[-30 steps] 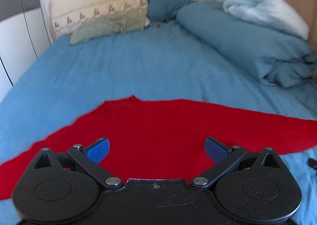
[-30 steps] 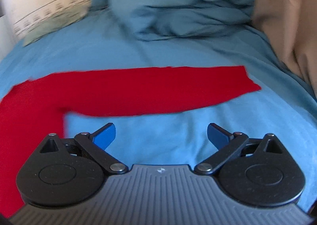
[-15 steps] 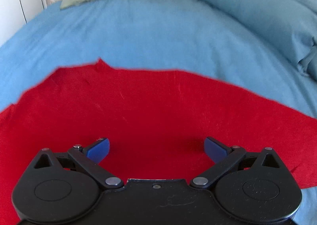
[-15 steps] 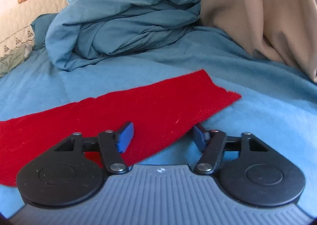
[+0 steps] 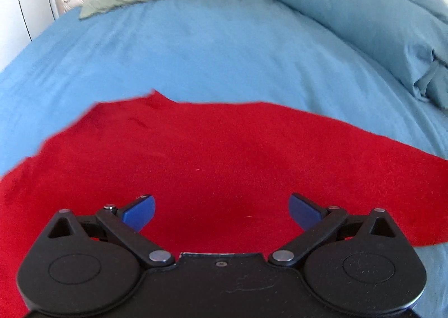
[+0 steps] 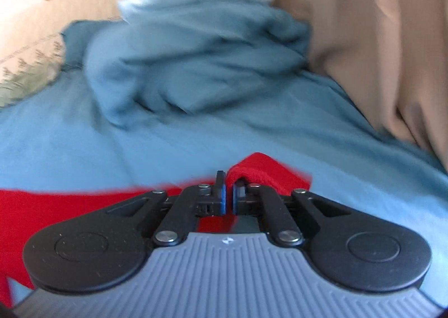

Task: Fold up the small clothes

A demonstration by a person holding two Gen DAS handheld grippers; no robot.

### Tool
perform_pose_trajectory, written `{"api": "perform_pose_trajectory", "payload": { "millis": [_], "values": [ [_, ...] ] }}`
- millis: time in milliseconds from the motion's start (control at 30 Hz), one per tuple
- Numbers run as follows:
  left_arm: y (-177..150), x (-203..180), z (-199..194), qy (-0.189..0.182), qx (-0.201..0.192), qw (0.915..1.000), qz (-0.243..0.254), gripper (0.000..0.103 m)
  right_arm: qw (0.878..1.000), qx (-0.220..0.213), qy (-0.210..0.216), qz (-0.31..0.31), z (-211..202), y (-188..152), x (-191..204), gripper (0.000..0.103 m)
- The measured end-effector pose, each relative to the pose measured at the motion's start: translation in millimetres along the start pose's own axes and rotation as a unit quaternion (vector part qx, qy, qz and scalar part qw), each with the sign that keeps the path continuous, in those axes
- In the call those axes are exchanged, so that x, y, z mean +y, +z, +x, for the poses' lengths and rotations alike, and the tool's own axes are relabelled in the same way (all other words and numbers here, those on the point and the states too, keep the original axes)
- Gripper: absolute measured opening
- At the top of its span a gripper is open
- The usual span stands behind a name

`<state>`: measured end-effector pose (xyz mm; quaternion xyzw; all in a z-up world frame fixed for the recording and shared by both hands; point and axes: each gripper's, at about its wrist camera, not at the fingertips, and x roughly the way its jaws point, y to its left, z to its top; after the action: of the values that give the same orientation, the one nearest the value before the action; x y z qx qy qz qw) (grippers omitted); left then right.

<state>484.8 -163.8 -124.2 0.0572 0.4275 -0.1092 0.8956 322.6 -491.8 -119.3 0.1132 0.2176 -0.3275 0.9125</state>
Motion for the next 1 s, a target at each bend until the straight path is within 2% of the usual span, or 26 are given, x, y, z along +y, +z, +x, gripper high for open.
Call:
{"api": "perform_pose_trajectory", "payload": {
  "millis": [167, 233, 300, 367, 433, 533, 633, 767, 800, 833, 867, 900, 933, 1000],
  "values": [
    [-3.8, 55.2, -39.3, 0.026, -0.042, 0.9986, -0.022, 0.103, 0.994, -0.041, 0.106, -0.006, -41.8, 43.2, 93.4, 0.02],
    [-10.6, 83.6, -54.8, 0.038, -0.06, 0.9971, -0.028, 0.103, 0.983, -0.055, 0.173, -0.024, -63.0, 48.9, 146.8, 0.02],
    [-17.6, 109.3, -65.3, 0.046, -0.073, 0.9956, -0.037, 0.103, 0.967, -0.055, 0.246, -0.048, -79.0, 41.7, 197.5, 0.02],
    [-25.6, 135.9, -74.3, 0.061, -0.085, 0.9932, -0.052, 0.103, 0.944, -0.04, 0.314, -0.091, -90.2, 16.8, 250.2, 0.019],
    [-37.9, 160.7, -80.2, 0.072, -0.09, 0.9908, -0.071, 0.103, 0.925, -0.01, 0.352, -0.145, -95.4, -23.4, 295.2, 0.019],
    [-60.6, 187.3, -84.4, 0.068, -0.077, 0.9905, -0.092, 0.103, 0.901, 0.052, 0.366, -0.225, -94.8, -94.3, 341.6, 0.019],
    [-76.7, 199.4, -79.1, 0.054, -0.059, 0.9922, -0.096, 0.103, 0.889, 0.074, 0.361, -0.272, -97.6, -148.9, 352.5, 0.02],
    [-82.4, 197.8, -71.1, 0.037, -0.052, 0.9945, -0.083, 0.103, 0.887, 0.059, 0.366, -0.276, -105.2, -161.8, 344.2, 0.027],
    [-81.0, 194.8, -68.8, 0.033, -0.051, 0.9951, -0.078, 0.103, 0.885, 0.061, 0.368, -0.279, -104.4, -159.3, 344.8, 0.036],
    [-80.2, 191.5, -68.9, 0.029, -0.051, 0.9957, -0.072, 0.103, 0.884, 0.057, 0.368, -0.284, -107.1, -156.6, 342.1, 0.054],
    [-78.0, 185.8, -69.5, 0.025, -0.053, 0.9961, -0.066, 0.103, 0.884, 0.045, 0.366, -0.286, -111.6, -154.4, 334.8, 0.064],
    [-78.8, 183.4, -71.5, 0.018, -0.057, 0.9966, -0.057, 0.103, 0.885, 0.033, 0.365, -0.287, -112.9, -146.2, 329.4, 0.081],
    [-76.8, 175.4, -72.5, 0.011, -0.063, 0.997, -0.044, 0.103, 0.884, 0.021, 0.369, -0.286, -116.9, -140.9, 316.4, 0.089],
    [-71.1, 152.3, -75.0, 0.0, -0.08, 0.9968, -0.003, 0.103, 0.885, 0.017, 0.366, -0.288, -119.1, -125.4, 296.8, 0.089]
  ]
}}
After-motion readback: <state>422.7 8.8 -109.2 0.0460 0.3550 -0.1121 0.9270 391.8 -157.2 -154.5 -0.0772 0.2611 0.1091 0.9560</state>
